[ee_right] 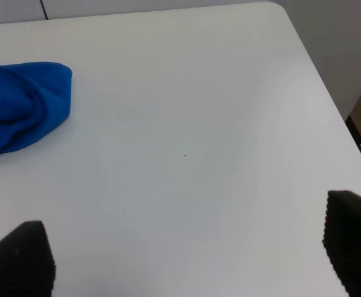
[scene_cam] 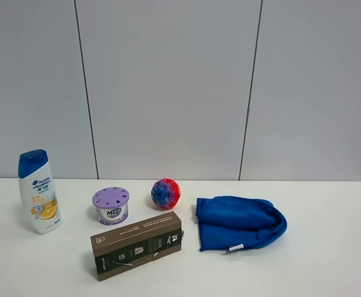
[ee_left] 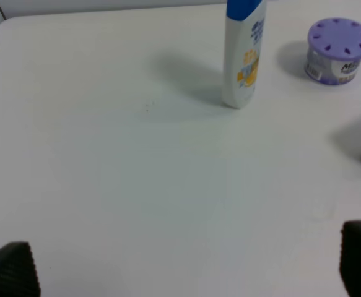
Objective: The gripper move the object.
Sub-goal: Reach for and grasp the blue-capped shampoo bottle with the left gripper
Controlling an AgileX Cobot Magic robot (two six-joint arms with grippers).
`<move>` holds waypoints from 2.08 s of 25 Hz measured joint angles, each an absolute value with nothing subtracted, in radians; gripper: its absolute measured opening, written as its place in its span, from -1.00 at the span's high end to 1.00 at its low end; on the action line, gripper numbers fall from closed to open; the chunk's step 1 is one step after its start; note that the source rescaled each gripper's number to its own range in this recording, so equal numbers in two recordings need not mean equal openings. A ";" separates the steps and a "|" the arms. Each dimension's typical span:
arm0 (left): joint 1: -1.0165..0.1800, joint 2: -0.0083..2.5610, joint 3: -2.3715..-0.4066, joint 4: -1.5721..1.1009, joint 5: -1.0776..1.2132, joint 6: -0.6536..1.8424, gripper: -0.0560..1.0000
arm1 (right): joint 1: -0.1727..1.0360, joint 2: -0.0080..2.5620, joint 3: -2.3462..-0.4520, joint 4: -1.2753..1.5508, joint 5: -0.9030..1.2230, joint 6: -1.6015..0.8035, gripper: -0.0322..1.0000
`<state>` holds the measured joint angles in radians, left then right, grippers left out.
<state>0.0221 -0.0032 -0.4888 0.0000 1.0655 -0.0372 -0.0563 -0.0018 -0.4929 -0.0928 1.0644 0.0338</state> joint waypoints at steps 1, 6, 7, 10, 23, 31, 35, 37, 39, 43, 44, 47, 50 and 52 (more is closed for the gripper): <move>0.022 -0.003 -0.489 0.000 1.066 -0.037 -1.00 | -0.056 -0.002 -0.493 -0.093 1.064 0.034 -1.00; 0.022 -0.003 -0.489 0.000 1.066 -0.037 -1.00 | -0.056 -0.002 -0.493 -0.093 1.064 0.034 -1.00; 0.022 -0.003 -0.489 0.000 1.066 -0.037 -1.00 | -0.056 -0.002 -0.493 -0.093 1.064 0.034 -1.00; 0.022 -0.003 -0.489 0.000 1.066 -0.037 -1.00 | -0.056 -0.002 -0.493 -0.093 1.064 0.034 -1.00; 0.022 0.003 -0.544 -0.018 0.962 -0.042 -1.00 | -0.056 -0.002 -0.493 -0.093 1.064 0.034 -1.00; 0.022 0.263 -0.616 -0.120 0.674 -0.034 -1.00 | -0.056 -0.002 -0.493 -0.093 1.064 0.034 -1.00; 0.022 0.394 -0.616 -0.149 0.491 0.000 -1.00 | -0.056 -0.002 -0.493 -0.093 1.064 0.034 -1.00; 0.022 0.446 -0.616 -0.154 0.426 0.007 -1.00 | -0.056 -0.002 -0.493 -0.093 1.064 0.034 -1.00; 0.022 0.492 -0.607 -0.156 0.358 0.010 -1.00 | -0.056 -0.002 -0.493 -0.093 1.064 0.034 -1.00; 0.022 0.564 -0.543 -0.155 0.257 0.010 -1.00 | -0.056 -0.002 -0.493 -0.093 1.064 0.034 -1.00; 0.022 0.577 -0.520 -0.150 0.241 0.010 -1.00 | -0.056 -0.002 -0.493 -0.093 1.064 0.034 -1.00; 0.011 0.613 -0.450 -0.112 0.174 0.009 -1.00 | -0.056 -0.002 -0.493 -0.093 1.064 0.034 -1.00; -0.039 0.628 -0.381 -0.083 0.070 0.008 -1.00 | -0.056 -0.002 -0.493 -0.093 1.064 0.034 -1.00; -0.081 0.634 -0.334 -0.077 0.000 0.000 -1.00 | -0.056 -0.002 -0.493 -0.093 1.064 0.034 -1.00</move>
<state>-0.0813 0.6338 -0.3340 -0.0771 0.0000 0.0000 -0.0563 -0.0018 -0.4929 -0.0928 1.0644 0.0338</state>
